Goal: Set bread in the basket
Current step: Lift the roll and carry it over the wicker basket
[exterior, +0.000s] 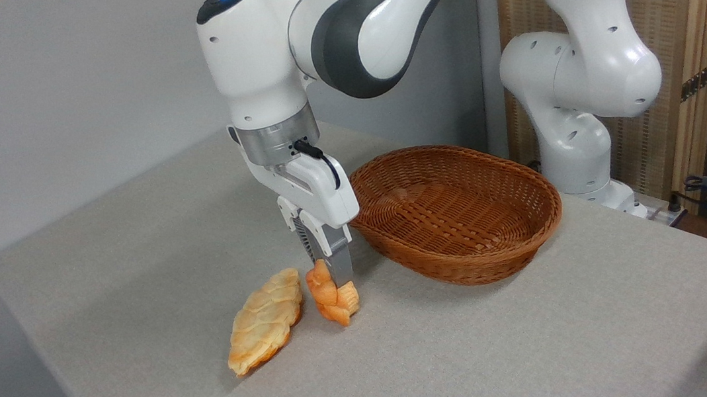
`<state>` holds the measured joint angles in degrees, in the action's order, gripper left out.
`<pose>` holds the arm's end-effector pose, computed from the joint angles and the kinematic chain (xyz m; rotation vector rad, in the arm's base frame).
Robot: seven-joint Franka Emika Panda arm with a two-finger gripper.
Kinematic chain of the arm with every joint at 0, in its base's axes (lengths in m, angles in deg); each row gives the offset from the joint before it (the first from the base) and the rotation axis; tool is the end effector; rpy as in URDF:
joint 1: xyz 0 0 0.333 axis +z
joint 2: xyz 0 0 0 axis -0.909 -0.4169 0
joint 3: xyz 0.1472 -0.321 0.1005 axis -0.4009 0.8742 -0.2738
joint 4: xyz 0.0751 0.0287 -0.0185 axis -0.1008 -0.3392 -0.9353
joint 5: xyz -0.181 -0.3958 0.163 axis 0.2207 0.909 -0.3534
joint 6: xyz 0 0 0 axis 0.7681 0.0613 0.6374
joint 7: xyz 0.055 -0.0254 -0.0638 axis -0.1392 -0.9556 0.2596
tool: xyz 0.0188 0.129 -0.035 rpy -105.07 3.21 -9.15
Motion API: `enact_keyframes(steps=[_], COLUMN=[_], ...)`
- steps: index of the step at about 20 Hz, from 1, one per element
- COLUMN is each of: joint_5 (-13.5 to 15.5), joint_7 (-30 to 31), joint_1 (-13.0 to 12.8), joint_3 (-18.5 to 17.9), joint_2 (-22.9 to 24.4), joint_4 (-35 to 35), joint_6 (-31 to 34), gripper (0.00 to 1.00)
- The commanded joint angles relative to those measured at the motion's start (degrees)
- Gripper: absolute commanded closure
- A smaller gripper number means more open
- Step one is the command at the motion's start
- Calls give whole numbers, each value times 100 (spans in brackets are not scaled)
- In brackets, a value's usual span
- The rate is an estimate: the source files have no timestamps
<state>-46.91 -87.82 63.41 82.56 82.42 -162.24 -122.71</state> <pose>0.5502 -0.0768 0.4327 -2.8234 1.3391 0.0733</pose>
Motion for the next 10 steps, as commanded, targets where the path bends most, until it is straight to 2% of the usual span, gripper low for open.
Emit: enact_keyframes(steps=[1,3,4,6,7,8,9,10], joint_5=[333,738,844,845,836,784,775,688], joint_7=[-1,-158,-272,-291,-317,-361,-361,-326], joint_1=[-60,-104,-243,-848,-1243,-1586,-1850,-2044], joint_3=[-208,-445,-576,-953,-1199,-1323,-1368,-1369], joint_2=[344,932,1214,1645,1804,1936,2024,2034], joint_4=[637,639,613,543,429,263,70,-106], joint_6=[1065,1497,1804,2629,2920,3097,3142,3152], gripper=[91,91,88,82,60,52,29,0])
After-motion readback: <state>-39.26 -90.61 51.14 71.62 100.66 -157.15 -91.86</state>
